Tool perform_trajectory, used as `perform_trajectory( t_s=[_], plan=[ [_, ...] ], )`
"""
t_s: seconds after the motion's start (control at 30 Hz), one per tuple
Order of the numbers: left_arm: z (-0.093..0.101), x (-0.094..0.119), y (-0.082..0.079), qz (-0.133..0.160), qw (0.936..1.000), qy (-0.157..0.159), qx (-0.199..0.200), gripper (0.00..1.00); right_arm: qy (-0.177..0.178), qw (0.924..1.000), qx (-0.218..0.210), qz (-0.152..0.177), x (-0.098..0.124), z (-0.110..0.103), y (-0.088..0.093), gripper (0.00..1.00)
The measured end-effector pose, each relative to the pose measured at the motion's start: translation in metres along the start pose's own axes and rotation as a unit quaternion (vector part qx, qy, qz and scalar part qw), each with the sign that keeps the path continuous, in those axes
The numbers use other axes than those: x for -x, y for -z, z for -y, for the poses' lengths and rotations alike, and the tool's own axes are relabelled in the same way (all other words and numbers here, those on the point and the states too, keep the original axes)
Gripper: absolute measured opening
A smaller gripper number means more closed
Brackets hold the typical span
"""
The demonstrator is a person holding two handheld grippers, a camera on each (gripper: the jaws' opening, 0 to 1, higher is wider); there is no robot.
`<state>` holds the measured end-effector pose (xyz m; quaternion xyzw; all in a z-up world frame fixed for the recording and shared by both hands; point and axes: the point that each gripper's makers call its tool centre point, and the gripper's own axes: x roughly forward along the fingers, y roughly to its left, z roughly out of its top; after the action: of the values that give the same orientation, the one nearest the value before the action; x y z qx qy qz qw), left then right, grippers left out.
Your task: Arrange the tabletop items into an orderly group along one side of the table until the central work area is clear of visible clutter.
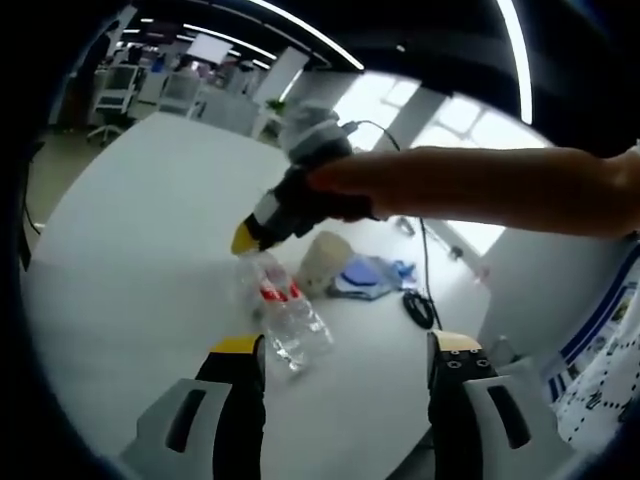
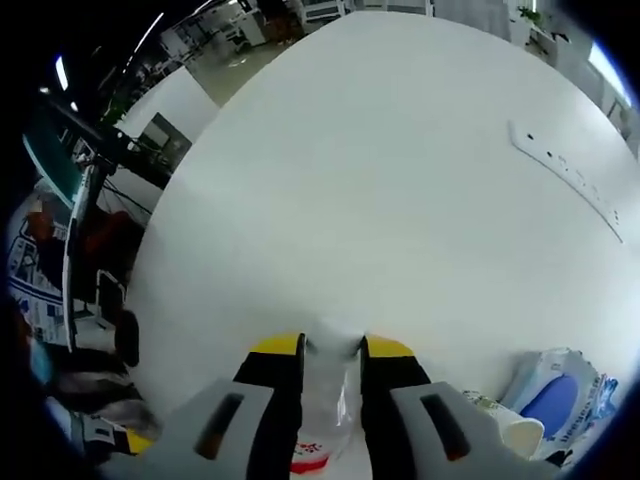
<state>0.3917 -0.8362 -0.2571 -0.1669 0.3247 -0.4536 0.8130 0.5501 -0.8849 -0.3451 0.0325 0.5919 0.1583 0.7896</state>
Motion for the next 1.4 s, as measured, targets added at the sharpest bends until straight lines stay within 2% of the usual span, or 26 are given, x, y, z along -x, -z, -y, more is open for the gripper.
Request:
perform_trajectory(
  t_s=[0.4,0.83,1.2,1.4],
  plan=[
    [-0.009,-0.013,-0.007,-0.002,1.0,0.002,-0.009,0.63,-0.013,0.9989,0.026,0.036,0.023,-0.012,-0.001,0.18],
    [-0.04,-0.05,-0.02,-0.02,0.9992,-0.005,-0.034,0.64,-0.026,0.9959,0.039,0.078,0.049,-0.019,0.007,0.18],
    [-0.042,-0.086,0.001,-0.083,0.9956,0.016,-0.041,0.6,-0.036,0.9918,0.045,0.114,0.07,-0.027,0.013,0.18],
    [-0.039,-0.096,0.006,-0.097,0.9939,0.027,-0.045,0.53,-0.047,0.9895,0.039,0.131,0.082,-0.029,0.018,0.18]
  ],
)
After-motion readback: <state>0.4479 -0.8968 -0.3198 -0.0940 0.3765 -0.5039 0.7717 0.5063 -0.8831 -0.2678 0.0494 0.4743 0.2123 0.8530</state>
